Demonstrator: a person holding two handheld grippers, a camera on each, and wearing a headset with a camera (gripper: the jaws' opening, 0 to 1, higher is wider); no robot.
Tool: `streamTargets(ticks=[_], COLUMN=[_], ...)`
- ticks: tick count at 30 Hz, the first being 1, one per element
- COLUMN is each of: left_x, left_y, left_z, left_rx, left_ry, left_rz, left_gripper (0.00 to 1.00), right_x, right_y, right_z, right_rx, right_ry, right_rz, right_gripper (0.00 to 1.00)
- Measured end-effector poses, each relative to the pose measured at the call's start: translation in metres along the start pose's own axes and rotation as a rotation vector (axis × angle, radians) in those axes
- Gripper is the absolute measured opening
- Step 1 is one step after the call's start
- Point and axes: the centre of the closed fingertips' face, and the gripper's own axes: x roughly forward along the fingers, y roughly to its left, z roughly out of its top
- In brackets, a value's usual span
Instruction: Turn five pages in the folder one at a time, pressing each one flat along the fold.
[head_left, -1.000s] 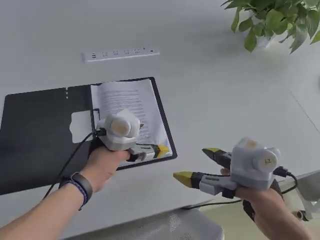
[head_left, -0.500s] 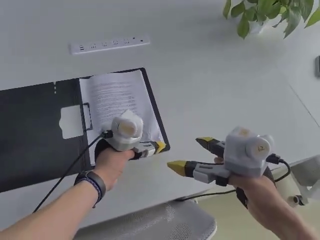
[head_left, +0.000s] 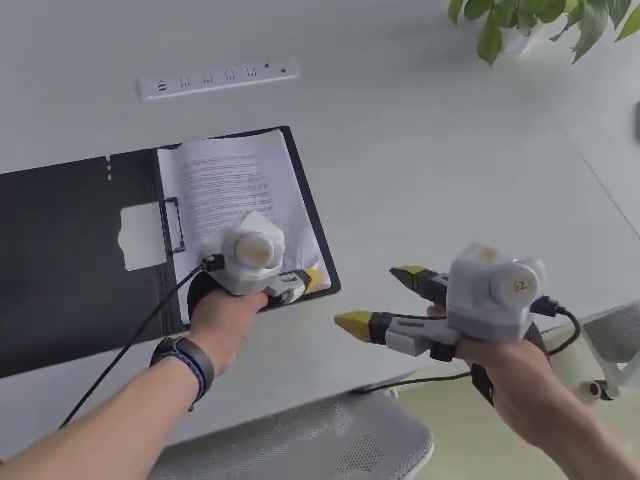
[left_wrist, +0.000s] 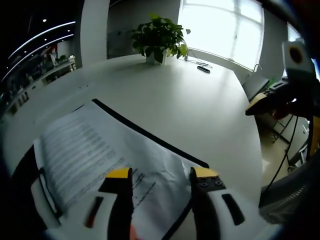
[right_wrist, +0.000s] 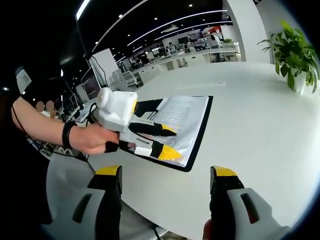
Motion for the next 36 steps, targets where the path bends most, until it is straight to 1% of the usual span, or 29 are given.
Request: streamTargets(ticks=[5, 10, 14, 17, 22, 26, 28, 32, 34, 36], left_x=[-0.002, -0.001, -0.001, -0.001, 0.000, 0.000, -0.003, -0.006, -0.007, -0.009], left_y=[-0.009, -0.016, -0.021, -0.028, -0.033, -0.033, -0.032, -0.031, -0.030, -0.031], left_z=[-0.001, 0.000, 0.000, 0.000, -0.003, -0.003, 0.001, 0.004, 0.005, 0.006], left_rx=[0.019, 0.033, 0.034, 0.046, 0.029, 0.016, 0.003, -0.011, -0.014, -0.016], left_ry=[-0.003, -0.012, -0.016, -0.018, -0.010, -0.010, -0.026, -0.040, -0.047, -0.049], left_rz=[0.001, -0.013, -0.031, -0.059, -0.080, -0.081, -0.079, -0.086, -0.088, -0.088], left_gripper=[0.37, 0.28, 0.21, 0.11, 0.03, 0.01, 0.00, 0.00, 0.00, 0.00], right_x=[0.000, 0.000, 0.000, 0.000, 0.004, 0.010, 0.015, 0.025, 0.032, 0.039], right_y=[0.000, 0.000, 0.000, -0.001, -0.001, -0.004, -0.008, -0.016, -0.019, -0.020], right_z=[-0.001, -0.002, -0.004, -0.004, -0.004, -0.002, 0.002, 0.009, 0.017, 0.028], right_rx=[0.002, 0.004, 0.008, 0.008, 0.008, 0.008, 0.009, 0.019, 0.049, 0.115], right_ry=[0.003, 0.006, 0.007, 0.008, 0.013, 0.014, 0.010, 0.004, -0.019, -0.057], right_rz=[-0.001, -0.001, -0.002, -0.001, 0.006, 0.010, 0.013, 0.021, 0.035, 0.058], right_gripper=[0.71, 0.70, 0.70, 0.70, 0.70, 0.69, 0.69, 0.68, 0.65, 0.63])
